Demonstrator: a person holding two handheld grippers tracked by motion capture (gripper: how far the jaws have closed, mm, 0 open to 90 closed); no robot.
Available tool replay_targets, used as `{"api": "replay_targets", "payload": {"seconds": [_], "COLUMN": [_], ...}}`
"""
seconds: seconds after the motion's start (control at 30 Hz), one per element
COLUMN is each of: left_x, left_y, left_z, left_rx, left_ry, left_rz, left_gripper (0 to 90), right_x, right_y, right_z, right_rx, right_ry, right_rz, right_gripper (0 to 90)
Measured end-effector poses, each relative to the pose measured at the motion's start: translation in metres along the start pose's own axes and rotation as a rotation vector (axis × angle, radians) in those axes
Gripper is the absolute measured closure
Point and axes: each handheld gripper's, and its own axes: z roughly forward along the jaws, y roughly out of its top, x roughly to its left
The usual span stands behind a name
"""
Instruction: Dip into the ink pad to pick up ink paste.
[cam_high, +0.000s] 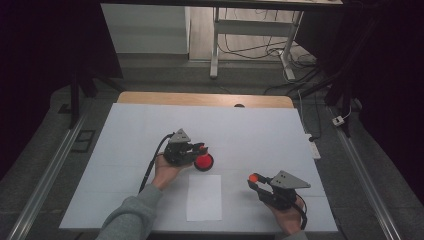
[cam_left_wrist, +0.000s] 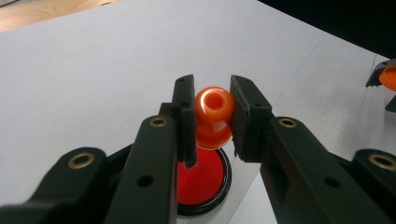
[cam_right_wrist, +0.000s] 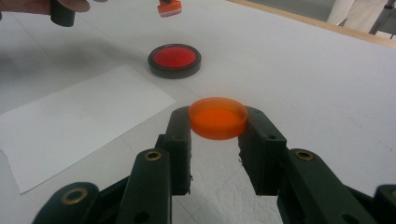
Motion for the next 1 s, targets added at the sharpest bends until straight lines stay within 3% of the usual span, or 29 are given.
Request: {"api": "replay_targets", "payload": {"seconds": [0.47, 1.0], "left_x": [0.001, -0.002], "left_y": [-0.008, -0.015], "left_z": [0.022, 0.033], "left_rx": [0.101, 0.135], "left_ry": [0.029, 0.049], "left_rz": [0.018, 0.036], "left_gripper": [72.6, 72.6], "right_x": [0.000, 0.001], "right_y": [0.000, 0.000], "right_z": [0.001, 0.001], "right_rx": [0.004, 0.006], "right_ry": [0.004, 0.004], "right_rz": [0.000, 0.000], "right_gripper": [64.4, 64.4]}}
